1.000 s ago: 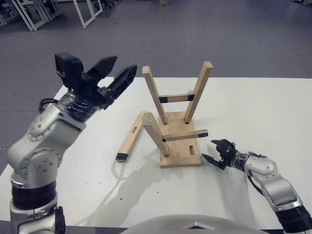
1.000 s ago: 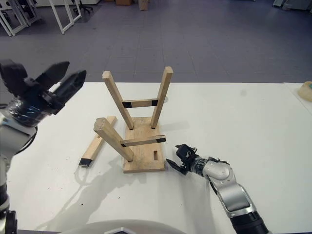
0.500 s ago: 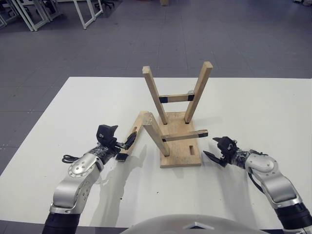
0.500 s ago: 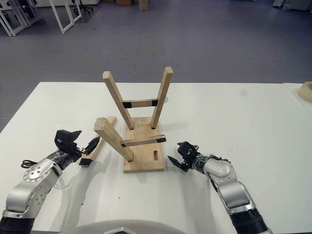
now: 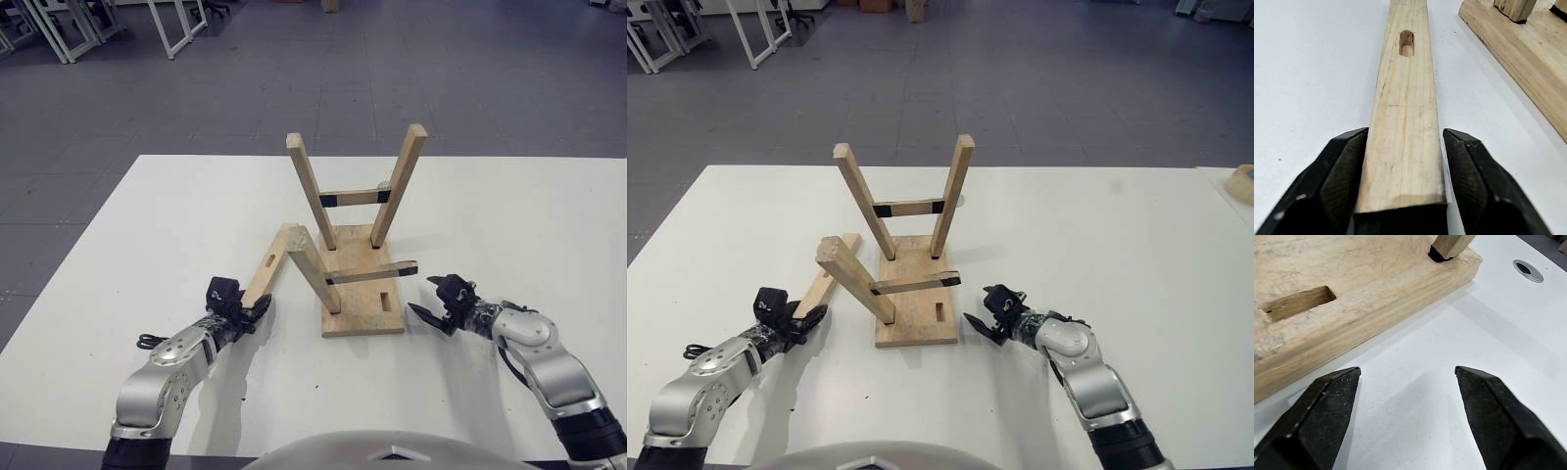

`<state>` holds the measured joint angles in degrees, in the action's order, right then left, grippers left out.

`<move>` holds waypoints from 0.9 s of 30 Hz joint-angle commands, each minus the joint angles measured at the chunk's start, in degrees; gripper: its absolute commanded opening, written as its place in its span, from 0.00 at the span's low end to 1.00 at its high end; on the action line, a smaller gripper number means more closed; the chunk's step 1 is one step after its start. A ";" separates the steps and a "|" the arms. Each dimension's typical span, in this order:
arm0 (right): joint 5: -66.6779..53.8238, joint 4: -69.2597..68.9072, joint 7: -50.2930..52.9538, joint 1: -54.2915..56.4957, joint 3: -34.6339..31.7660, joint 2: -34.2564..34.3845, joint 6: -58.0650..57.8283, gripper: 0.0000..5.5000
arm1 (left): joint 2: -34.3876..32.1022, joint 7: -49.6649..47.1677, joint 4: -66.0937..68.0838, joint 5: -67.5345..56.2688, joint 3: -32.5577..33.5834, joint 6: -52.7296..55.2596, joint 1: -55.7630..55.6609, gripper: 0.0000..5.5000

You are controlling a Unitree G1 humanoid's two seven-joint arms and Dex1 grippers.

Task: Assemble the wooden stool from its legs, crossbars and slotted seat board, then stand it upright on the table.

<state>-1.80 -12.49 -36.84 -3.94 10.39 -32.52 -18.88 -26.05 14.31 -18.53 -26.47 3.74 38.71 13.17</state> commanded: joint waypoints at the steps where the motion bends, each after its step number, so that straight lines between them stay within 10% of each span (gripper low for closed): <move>1: 0.55 0.48 0.35 0.97 -0.33 0.03 -0.26 0.65 | 0.19 -0.86 -1.25 1.80 0.08 2.12 -0.20 0.38; 10: -18.25 -0.89 -1.50 9.42 -16.25 1.95 -9.41 0.65 | 4.33 1.33 1.12 -10.57 17.17 -7.06 -19.77 0.37; 15: -44.94 -6.17 4.41 23.55 -28.03 5.93 -26.07 0.79 | -2.36 3.99 -6.19 -47.26 23.94 5.62 -32.04 0.37; 21: -74.91 -5.79 18.78 35.26 -28.96 12.48 -37.08 1.00 | -8.79 2.95 -8.77 -67.39 20.16 9.84 -36.12 0.37; 27: -94.70 -3.76 24.54 40.86 -24.07 11.71 -39.45 1.00 | -11.88 5.71 -8.79 -71.20 15.84 11.55 -35.53 0.37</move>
<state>-92.91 -16.64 -13.22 34.02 -15.30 -19.98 -57.29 -36.29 19.00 -27.28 -96.81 20.39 49.27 -21.98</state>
